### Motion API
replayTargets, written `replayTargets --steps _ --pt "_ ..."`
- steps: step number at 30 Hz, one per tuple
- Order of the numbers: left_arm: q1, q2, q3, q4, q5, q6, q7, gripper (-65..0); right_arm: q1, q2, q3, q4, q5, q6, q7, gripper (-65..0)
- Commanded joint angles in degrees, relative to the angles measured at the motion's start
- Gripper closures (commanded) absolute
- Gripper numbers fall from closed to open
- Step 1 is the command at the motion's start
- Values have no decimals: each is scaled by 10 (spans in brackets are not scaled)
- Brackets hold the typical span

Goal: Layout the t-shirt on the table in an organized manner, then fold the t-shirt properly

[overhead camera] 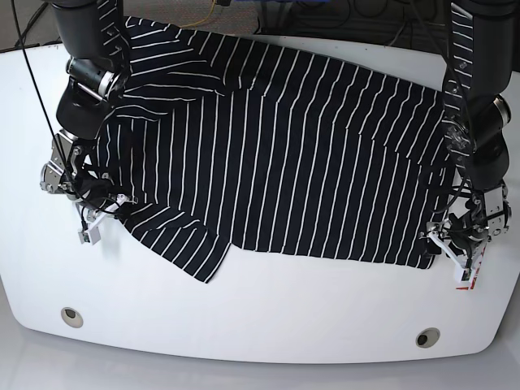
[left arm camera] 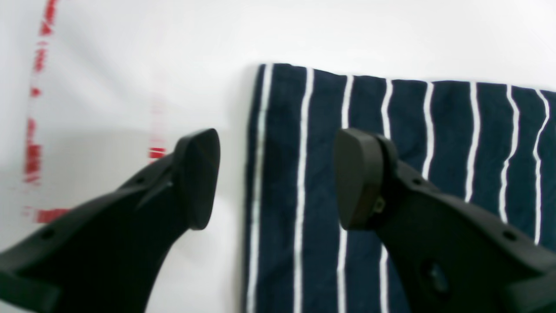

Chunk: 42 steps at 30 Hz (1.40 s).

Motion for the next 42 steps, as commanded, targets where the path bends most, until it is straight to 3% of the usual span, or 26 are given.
replayTargets --steps 1,8,29,42 --pt "-21 -7 0 -1 -8 8 -21 -391 9 7 0 5 -8 -1 -9 0" --pt "-18 -6 0 -3 -8 45 -25 -391 9 8 0 5 -8 -1 -9 0" --pt "3 -4 34 -4 -8 45 -24 -391 9 8 0 5 -7 -1 -9 0" --pt "22 25 35 -1 -9 41 -23 -391 9 8 0 5 -7 -1 -9 0"
